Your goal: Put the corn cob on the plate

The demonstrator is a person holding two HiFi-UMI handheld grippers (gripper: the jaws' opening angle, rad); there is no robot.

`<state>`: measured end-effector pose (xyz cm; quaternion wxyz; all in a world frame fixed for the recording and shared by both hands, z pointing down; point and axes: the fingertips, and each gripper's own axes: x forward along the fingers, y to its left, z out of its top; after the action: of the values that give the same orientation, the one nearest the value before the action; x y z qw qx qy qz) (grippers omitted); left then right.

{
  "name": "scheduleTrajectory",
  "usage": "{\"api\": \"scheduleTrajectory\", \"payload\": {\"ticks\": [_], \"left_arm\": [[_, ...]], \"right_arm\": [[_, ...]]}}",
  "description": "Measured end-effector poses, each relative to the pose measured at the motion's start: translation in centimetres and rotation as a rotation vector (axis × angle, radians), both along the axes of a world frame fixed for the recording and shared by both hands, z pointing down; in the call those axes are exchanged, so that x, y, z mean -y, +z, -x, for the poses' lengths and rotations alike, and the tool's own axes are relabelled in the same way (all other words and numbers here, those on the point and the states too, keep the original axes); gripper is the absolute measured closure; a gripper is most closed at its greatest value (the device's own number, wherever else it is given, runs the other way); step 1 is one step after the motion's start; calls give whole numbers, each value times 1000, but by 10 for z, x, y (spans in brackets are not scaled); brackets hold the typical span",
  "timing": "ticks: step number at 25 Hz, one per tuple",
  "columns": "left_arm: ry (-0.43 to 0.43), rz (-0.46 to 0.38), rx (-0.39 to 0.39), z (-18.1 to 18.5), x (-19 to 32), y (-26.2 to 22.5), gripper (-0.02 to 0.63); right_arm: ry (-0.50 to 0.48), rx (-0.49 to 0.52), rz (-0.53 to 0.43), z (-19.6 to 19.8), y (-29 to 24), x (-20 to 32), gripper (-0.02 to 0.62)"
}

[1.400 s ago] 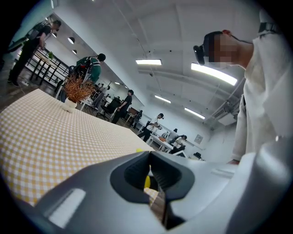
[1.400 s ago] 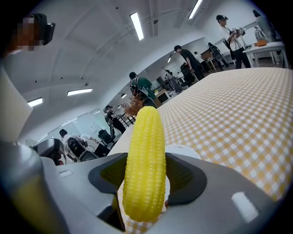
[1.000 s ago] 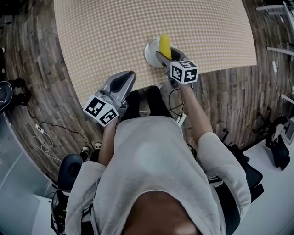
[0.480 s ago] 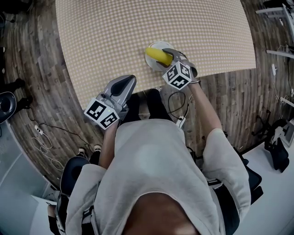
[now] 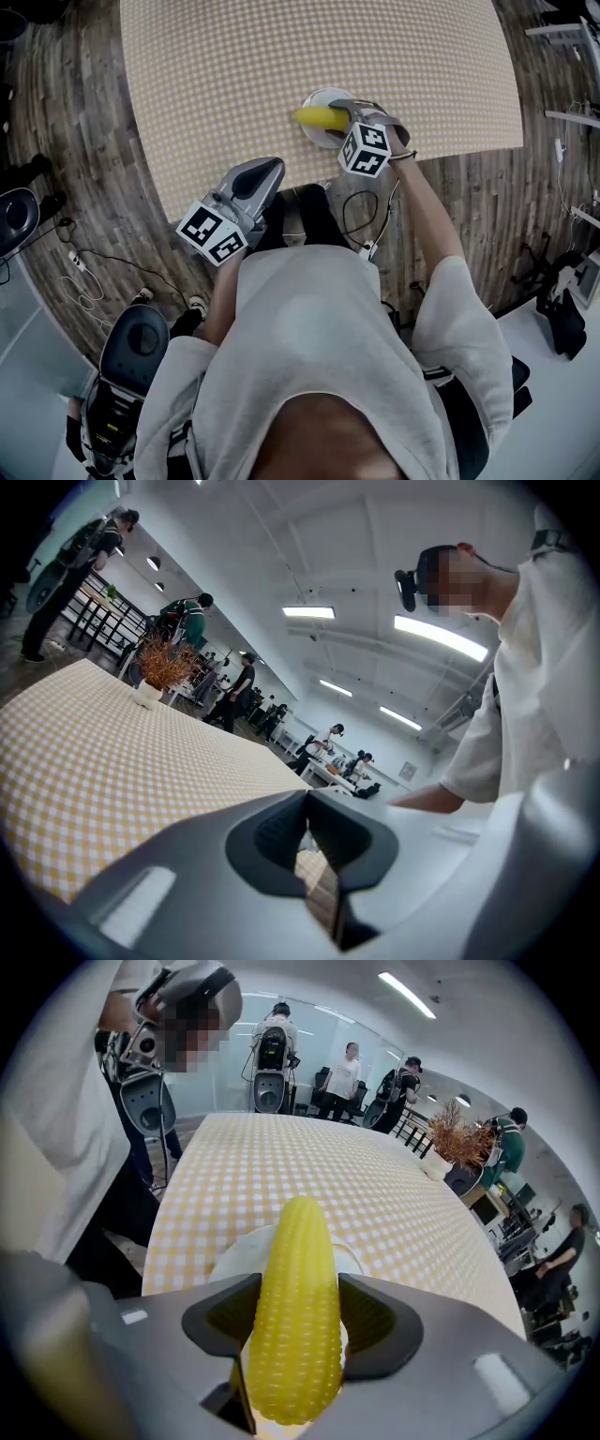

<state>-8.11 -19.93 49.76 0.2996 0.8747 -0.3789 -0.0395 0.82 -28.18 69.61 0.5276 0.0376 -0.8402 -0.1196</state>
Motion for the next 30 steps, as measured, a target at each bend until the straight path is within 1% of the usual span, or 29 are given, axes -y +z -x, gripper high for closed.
{"api": "scheduleTrajectory", "payload": {"ticks": [5, 9, 16, 25, 30], "left_arm": [[-11, 4, 1, 6, 5, 1, 597], [-18, 3, 2, 8, 6, 0, 597], [-13, 12, -5, 7, 13, 3, 597], [-7, 22, -22, 9, 20, 6, 597], [-8, 16, -27, 2, 17, 1, 597]], "right_arm": [[19, 29, 130, 4, 6, 5, 336], [3, 13, 185, 0, 11, 3, 336], [-15, 2, 234, 1, 16, 5, 334], [3, 32, 264, 7, 19, 8, 330], [-16, 37, 288, 2, 16, 0, 266]]}}
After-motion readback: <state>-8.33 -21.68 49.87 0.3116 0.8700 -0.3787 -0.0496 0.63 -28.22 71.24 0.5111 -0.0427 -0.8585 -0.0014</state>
